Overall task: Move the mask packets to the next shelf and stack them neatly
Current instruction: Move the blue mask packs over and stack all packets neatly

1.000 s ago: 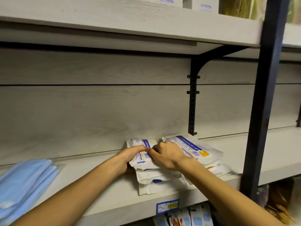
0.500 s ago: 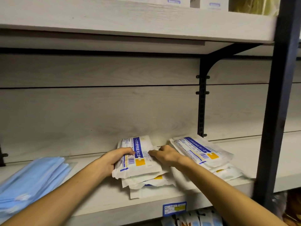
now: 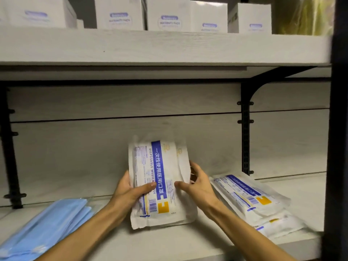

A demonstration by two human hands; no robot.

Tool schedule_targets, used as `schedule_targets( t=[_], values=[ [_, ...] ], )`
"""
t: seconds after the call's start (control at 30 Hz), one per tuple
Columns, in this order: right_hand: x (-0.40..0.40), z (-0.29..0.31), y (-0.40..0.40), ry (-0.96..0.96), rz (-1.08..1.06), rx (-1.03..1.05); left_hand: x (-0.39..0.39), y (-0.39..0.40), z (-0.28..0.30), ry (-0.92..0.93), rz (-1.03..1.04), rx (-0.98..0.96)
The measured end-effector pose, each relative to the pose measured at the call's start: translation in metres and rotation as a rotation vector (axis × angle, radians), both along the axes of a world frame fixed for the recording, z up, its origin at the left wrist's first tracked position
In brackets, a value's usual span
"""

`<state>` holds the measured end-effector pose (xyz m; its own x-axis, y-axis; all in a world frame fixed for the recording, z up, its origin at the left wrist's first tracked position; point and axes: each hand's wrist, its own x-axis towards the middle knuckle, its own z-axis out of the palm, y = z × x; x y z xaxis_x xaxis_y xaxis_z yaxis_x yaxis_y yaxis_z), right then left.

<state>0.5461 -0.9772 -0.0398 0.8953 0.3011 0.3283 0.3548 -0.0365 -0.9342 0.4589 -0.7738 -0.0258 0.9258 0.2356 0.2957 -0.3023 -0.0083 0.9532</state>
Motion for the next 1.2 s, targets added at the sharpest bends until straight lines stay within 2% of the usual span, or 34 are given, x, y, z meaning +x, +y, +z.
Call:
schedule_targets(
  t=[0.2,0.47,0.63,0.73,0.87,1.1,1.2],
  values=[
    [-0.008,-0.014,0.004,-0.158,-0.048,0.067,-0.003,-0.004,-0.005,-0.062,0.031,0.148],
    [-0.026,-0.032,-0.004,-0.06,0.062,-0.043,-0.004,-0.013,-0.031,-0.044,0.009,0.245],
    [-0.031,-0.012,-0.003,-0.329,-0.049,-0.064,-0.003,-0.019,-0.021,-0.166,0.036,0.175],
    [-0.027,-0.018,0.002,-0.291,0.044,-0.084,-0.003,-0.021,-0.022,-0.138,-0.011,0.133],
    [-0.032,-0.021,0.005,-0.291,0.057,-0.104,-0.004,-0.023,-0.024,-0.096,-0.039,0.118],
    [-0.02,-0.021,0.002,-0.201,0.103,-0.135,-0.007,-0.021,-0.022,-0.046,-0.053,0.164],
    [-0.021,-0.026,0.003,-0.185,0.111,-0.071,-0.006,-0.022,-0.021,-0.049,-0.04,0.213]
  ],
)
